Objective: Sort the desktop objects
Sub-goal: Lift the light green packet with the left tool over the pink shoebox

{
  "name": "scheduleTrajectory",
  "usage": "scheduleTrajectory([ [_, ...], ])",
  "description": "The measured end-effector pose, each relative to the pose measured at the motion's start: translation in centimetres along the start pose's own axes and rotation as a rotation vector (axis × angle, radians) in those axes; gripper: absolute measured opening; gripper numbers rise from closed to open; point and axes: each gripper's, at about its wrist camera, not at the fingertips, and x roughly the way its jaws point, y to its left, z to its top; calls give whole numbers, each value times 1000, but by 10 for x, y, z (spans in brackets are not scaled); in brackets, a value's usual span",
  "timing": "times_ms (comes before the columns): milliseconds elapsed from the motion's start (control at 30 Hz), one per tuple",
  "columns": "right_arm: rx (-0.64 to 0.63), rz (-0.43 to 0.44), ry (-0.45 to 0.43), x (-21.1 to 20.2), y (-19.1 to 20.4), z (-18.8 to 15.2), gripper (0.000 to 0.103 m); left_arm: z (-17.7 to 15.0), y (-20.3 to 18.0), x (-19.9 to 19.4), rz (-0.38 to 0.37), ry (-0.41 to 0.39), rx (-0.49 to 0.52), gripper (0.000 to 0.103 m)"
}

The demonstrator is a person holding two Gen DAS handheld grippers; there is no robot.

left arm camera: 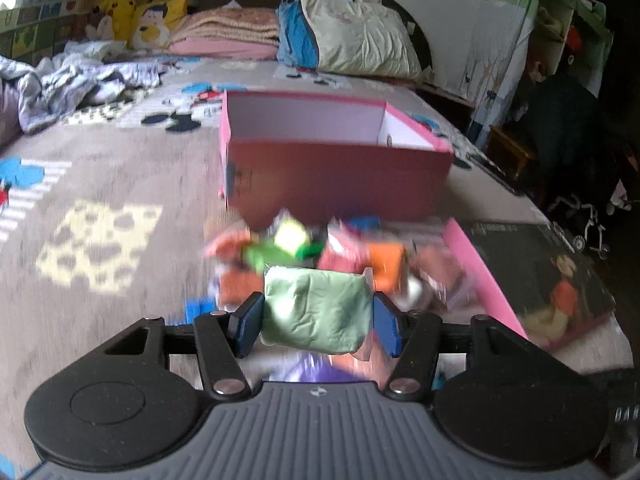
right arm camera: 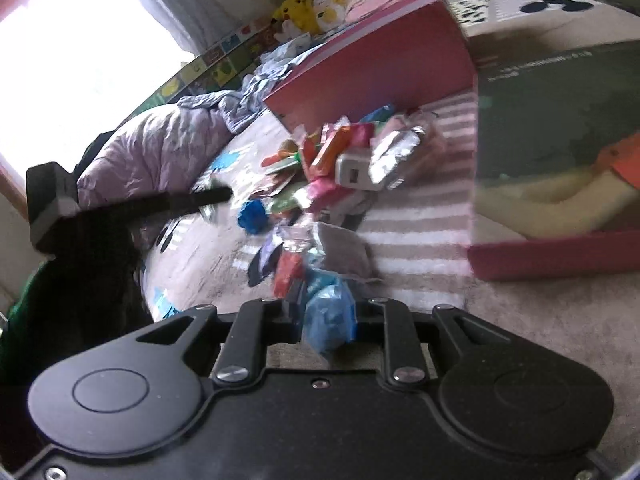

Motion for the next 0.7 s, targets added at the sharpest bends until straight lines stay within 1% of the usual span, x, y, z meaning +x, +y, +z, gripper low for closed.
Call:
scheduleTrajectory([
  [167,26,-12,9,-1,-12,-3,18,31,-4,13,13,-32,30,57],
  [500,-58,-74,78,19,-11,-20,18,85,-8,38,31,-71,51,57],
  [700,-93,-89,89,24,-10,-22,18,109,-9,52,42,-85,64,57],
])
